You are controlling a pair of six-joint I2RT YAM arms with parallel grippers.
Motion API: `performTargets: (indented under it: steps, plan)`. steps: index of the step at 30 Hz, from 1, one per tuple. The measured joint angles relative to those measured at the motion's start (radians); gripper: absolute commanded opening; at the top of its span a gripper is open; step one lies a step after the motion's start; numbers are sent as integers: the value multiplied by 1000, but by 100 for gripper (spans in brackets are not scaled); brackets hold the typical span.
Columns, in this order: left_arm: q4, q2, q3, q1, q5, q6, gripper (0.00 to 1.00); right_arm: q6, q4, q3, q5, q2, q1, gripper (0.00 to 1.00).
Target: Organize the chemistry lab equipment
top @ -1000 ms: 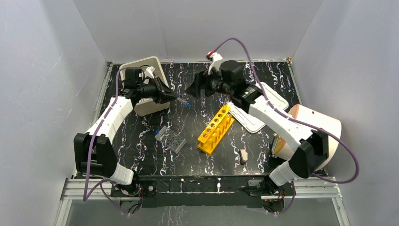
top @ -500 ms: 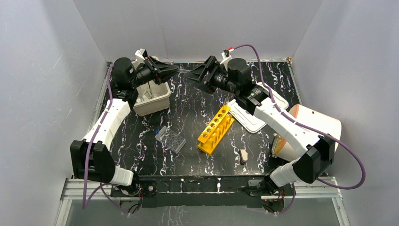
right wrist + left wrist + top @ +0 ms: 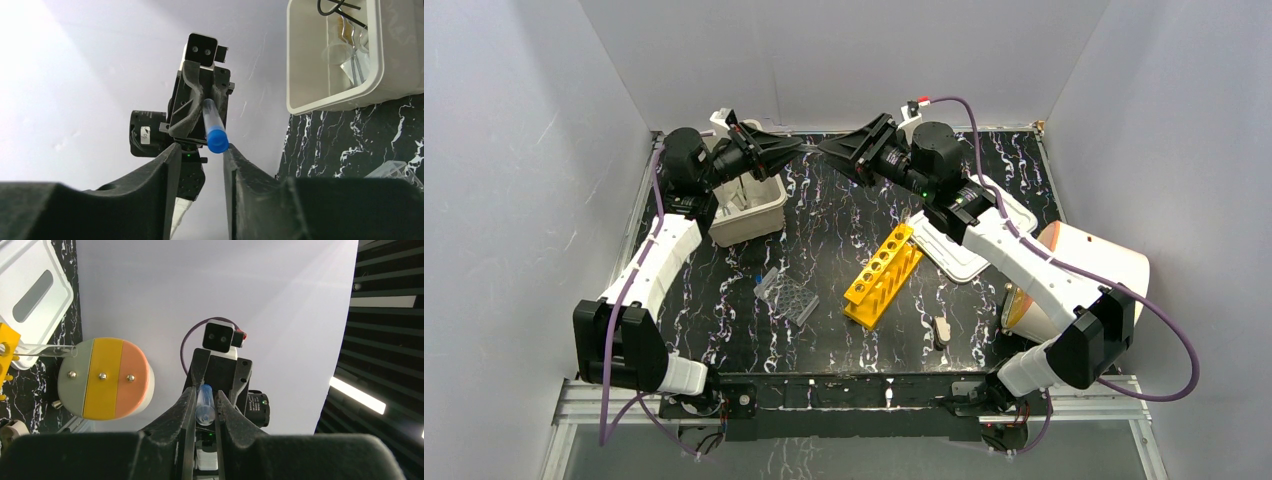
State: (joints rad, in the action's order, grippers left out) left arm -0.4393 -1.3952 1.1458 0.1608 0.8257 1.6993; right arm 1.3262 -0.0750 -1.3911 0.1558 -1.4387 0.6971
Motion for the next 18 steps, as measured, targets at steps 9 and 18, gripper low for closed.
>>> performTargets:
  steps: [9, 18]
  plan:
    - [-34, 4, -8, 0, 6, 27, 0, 13, -11, 0, -30, -9, -2, 40]
    - [-40, 4, -15, 0, 10, 37, 0, 2, -11, -8, -30, -29, -3, 22]
